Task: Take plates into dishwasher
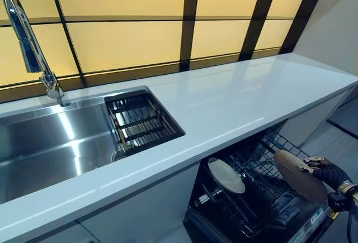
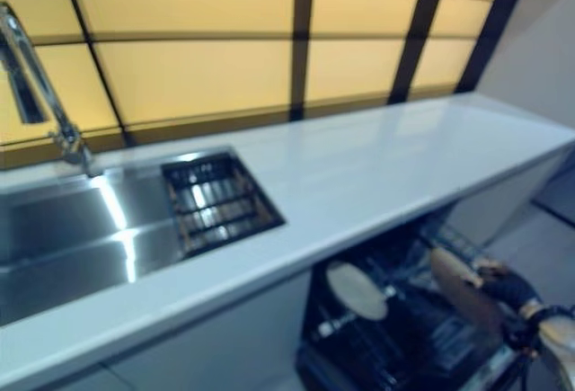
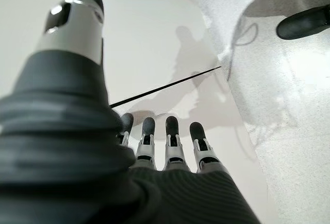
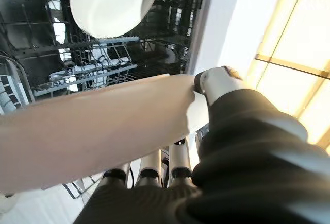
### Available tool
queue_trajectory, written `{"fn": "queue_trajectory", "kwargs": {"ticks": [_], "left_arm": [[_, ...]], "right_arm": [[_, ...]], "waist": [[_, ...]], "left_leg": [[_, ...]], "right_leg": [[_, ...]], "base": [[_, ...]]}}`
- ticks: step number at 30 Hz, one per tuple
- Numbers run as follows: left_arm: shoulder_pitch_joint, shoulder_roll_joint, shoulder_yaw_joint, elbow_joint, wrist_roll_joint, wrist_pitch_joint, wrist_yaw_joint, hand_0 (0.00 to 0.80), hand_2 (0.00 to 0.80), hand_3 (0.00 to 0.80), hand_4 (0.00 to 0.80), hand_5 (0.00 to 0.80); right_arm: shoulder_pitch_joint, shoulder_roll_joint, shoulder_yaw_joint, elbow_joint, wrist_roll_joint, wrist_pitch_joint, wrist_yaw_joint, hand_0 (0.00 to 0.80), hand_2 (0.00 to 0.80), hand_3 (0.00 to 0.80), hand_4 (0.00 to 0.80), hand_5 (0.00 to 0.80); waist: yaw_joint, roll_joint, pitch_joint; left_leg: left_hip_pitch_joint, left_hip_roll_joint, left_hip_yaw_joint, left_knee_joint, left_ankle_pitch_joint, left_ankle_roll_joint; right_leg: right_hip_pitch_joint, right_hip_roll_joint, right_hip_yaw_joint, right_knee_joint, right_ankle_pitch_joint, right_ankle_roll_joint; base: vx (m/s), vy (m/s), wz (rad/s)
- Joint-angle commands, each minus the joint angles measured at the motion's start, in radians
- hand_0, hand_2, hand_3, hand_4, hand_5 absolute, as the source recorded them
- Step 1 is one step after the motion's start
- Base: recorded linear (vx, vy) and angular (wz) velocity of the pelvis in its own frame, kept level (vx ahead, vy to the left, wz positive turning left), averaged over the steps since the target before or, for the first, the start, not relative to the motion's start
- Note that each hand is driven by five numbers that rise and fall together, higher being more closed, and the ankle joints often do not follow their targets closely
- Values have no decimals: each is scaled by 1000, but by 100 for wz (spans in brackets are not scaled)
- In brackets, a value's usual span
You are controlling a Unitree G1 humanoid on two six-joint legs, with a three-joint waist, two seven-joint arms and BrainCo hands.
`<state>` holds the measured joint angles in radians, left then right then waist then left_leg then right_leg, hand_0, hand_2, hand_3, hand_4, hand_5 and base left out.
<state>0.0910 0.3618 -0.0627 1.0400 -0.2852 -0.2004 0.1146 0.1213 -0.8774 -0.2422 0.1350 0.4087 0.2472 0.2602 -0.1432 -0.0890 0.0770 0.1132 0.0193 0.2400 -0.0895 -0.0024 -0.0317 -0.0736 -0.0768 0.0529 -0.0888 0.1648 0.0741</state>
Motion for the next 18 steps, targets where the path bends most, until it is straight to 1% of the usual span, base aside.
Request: {"fn": "queue_trajectory", "kwargs": {"ticks": [1, 11, 17, 18], "left_arm": [[-82, 51, -3, -37, 64, -22, -5, 0, 0, 0, 0, 0], [-90, 63, -19, -64, 62, -15, -9, 0, 0, 0, 0, 0], [-109, 87, -22, -104, 32, -13, -17, 0, 0, 0, 0, 0], [-110, 90, -21, -123, 24, -14, -16, 0, 0, 0, 0, 0]], "right_arm": [[-147, -7, 9, 40, -38, -26, -13, 800, 800, 800, 800, 800], [-234, -7, 77, 116, -94, -8, -37, 800, 800, 800, 800, 800], [-328, -26, 119, 165, -91, 11, -80, 800, 800, 800, 800, 800], [-348, -29, 122, 176, -82, 12, -91, 800, 800, 800, 800, 800]], "waist": [[38, -14, 37], [63, -6, 57], [84, 7, 99], [92, 11, 112]], "left_leg": [[-37, -9, -110, 32, -16, 46], [-51, -5, -126, 37, -10, 42], [-82, 5, -142, 54, -3, 37], [-92, 6, -150, 60, -1, 36]], "right_leg": [[57, 1, -49, 69, -78, 11], [56, -1, -68, 67, -79, 11], [39, 3, -75, 83, -91, 3], [35, 7, -79, 89, -96, -3]], "base": [[-8, -43, 5], [-9, -59, 3], [-50, -104, 5], [-64, -104, 9]]}}
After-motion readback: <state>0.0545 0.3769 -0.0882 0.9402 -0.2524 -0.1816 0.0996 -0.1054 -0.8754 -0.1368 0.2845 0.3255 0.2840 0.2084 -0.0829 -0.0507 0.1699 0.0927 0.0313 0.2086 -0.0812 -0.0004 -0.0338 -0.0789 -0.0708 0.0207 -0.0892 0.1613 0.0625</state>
